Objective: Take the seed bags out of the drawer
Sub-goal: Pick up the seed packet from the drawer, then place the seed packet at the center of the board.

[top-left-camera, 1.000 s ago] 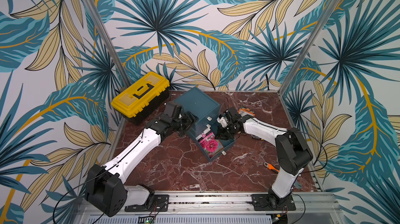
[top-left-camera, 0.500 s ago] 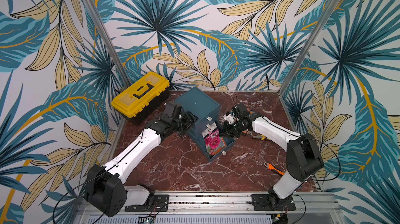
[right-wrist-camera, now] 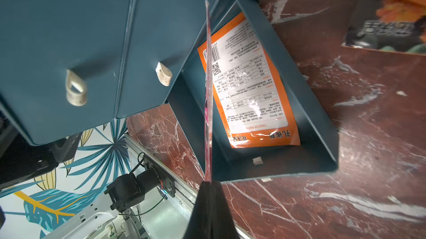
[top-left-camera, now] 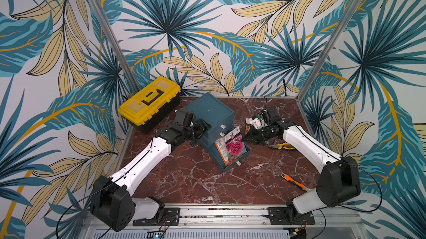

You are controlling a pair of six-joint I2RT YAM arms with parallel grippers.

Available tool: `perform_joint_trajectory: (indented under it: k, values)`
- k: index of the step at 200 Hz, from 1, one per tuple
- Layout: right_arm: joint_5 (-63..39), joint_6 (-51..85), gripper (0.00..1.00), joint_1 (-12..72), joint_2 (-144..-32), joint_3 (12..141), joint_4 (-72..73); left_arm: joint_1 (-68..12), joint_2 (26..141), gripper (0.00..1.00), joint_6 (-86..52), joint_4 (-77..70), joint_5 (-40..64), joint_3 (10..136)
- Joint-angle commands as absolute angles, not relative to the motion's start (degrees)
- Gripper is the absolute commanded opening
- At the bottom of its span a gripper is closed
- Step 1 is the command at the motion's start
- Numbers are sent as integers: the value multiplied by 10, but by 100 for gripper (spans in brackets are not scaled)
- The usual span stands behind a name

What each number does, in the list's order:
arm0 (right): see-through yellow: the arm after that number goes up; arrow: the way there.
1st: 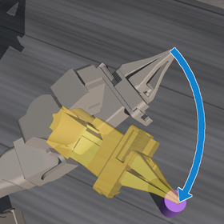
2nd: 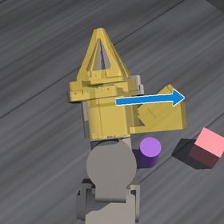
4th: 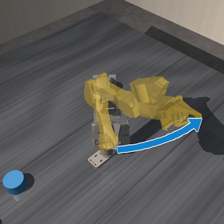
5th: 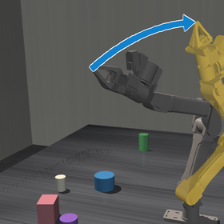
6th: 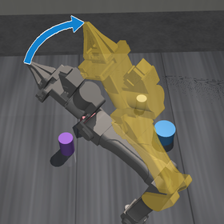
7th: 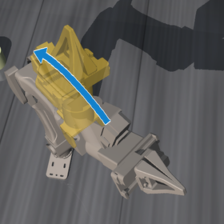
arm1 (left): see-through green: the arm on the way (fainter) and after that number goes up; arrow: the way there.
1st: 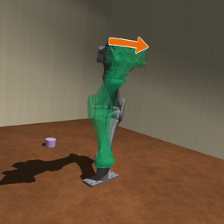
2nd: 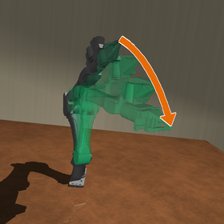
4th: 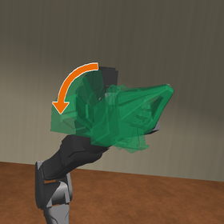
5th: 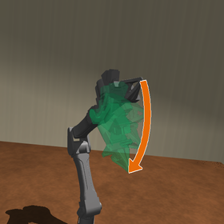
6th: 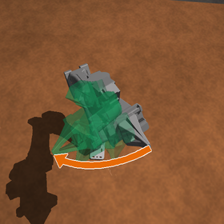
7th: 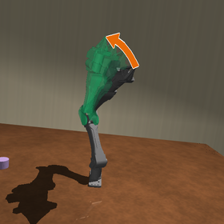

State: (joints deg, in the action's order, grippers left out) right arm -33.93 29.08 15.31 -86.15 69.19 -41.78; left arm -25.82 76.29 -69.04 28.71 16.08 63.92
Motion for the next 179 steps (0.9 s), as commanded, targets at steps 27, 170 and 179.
perform_joint_trajectory:
  k: [27,170,179]
  values:
    - [-356,251,0,70,-804,684,-469,-258,766,71,-693,284,153,626]
    - [-310,262,0,-79,-1053,855,-392,-257,773,71,-706,274,155,627]
    - [-311,259,0,-86,-1062,857,-391,-257,775,71,-707,274,156,628]
